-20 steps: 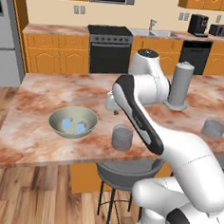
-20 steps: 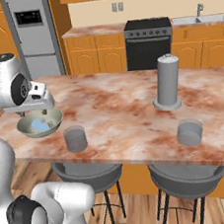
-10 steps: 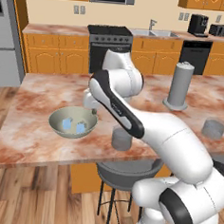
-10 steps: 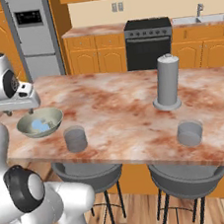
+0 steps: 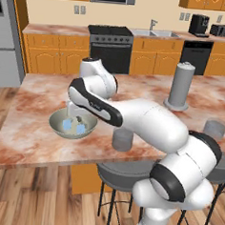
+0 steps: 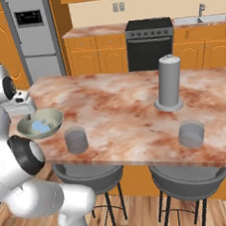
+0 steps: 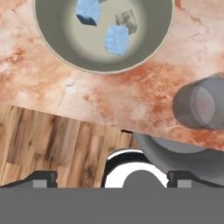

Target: There are four ice cubes in the ice bowl. Place two ice cubes in each glass of water.

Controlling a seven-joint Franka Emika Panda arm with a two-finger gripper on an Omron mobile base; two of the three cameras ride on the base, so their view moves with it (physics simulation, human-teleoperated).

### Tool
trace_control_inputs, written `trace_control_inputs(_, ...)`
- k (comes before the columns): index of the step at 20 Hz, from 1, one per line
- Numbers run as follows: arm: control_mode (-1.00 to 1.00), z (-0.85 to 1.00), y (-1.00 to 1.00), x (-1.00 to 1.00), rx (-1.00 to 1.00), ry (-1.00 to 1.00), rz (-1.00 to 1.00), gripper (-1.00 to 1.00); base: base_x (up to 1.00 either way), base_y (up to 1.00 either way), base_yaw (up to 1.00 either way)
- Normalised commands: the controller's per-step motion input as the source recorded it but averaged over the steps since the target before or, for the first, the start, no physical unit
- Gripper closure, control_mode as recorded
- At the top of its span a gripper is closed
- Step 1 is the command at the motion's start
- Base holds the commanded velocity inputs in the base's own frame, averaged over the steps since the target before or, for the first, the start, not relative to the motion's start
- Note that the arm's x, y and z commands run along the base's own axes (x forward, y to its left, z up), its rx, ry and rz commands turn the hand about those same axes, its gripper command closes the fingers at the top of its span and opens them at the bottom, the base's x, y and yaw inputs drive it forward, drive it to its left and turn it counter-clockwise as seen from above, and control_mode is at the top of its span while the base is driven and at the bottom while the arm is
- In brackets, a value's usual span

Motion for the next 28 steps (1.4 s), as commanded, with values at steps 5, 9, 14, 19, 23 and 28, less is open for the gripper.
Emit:
trace_control_inputs(5, -1.0, -0.36, 0.32, 0.38, -0.02, 0.02, 0.0, -1.0, 0.0, 0.0, 0.0)
trace_control_inputs(9, -1.0, -0.24, 0.24, 0.38, 0.0, 0.06, -0.03, -1.0, 0.0, 0.0, 0.0)
trace_control_inputs(14, -1.0, -0.23, 0.04, 0.37, 0.0, 0.02, -0.03, -1.0, 0.0, 0.0, 0.0)
trace_control_inputs(19, -1.0, -0.3, 0.0, 0.32, 0.0, 0.0, -0.02, -1.0, 0.0, 0.0, 0.0)
trace_control_inputs(23, -1.0, -0.32, 0.0, 0.21, 0.0, 0.0, -0.02, -1.0, 0.0, 0.0, 0.0)
trace_control_inputs(28, -1.0, -0.18, 0.08, 0.25, 0.0, 0.0, 0.0, -1.0, 0.0, 0.0, 0.0)
